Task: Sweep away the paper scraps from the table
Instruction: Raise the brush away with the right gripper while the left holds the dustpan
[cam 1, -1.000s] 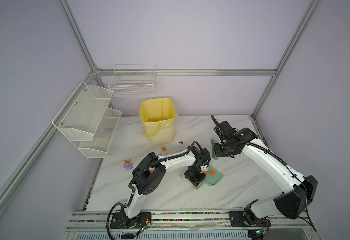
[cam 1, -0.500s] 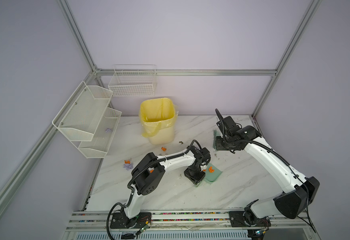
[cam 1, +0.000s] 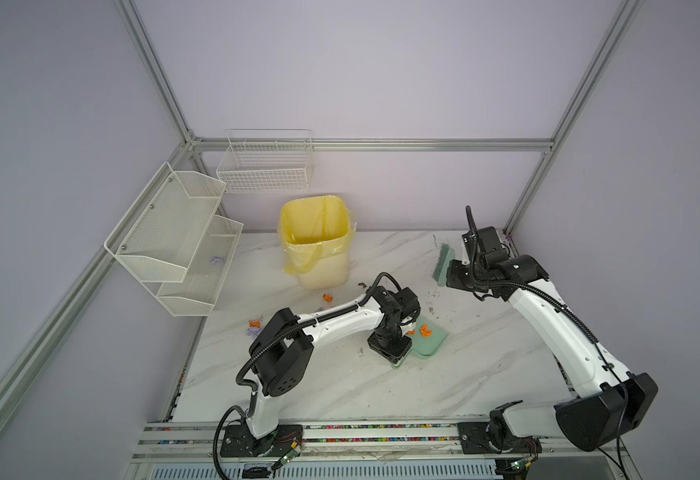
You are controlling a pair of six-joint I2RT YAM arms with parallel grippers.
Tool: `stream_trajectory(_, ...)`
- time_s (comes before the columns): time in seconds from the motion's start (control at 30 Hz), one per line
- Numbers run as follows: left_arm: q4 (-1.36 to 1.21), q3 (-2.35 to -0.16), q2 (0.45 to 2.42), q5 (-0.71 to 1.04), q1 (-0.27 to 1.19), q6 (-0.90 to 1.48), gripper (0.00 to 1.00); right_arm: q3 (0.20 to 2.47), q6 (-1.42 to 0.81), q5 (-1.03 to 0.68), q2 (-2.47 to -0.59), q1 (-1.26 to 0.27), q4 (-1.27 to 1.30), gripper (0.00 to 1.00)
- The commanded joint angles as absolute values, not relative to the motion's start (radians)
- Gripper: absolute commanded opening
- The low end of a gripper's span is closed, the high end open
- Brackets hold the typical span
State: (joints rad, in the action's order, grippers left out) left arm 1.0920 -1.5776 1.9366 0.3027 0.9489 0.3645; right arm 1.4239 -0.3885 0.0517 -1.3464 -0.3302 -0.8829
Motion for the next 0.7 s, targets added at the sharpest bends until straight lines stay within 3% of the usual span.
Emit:
stream_trajectory(0.0,1.092,-1.63,1.884,0.317,0.939,0.398,0.0,1.408,-0.388,0.022,-1.315,-0.308,-0.785,0.0)
stream_trajectory(0.43,1.136,-1.698,1.866,0.302,0.877,0.438,0.0,1.315,-0.402,0.039,-1.305,-0.277,-0.611,0.0)
stream_trajectory(0.67,1.148,-1.792,1.903,0.254,0.835,0.451,0.0,1.386,-0.379,0.032,-1.359,-0.266,-0.601,0.0)
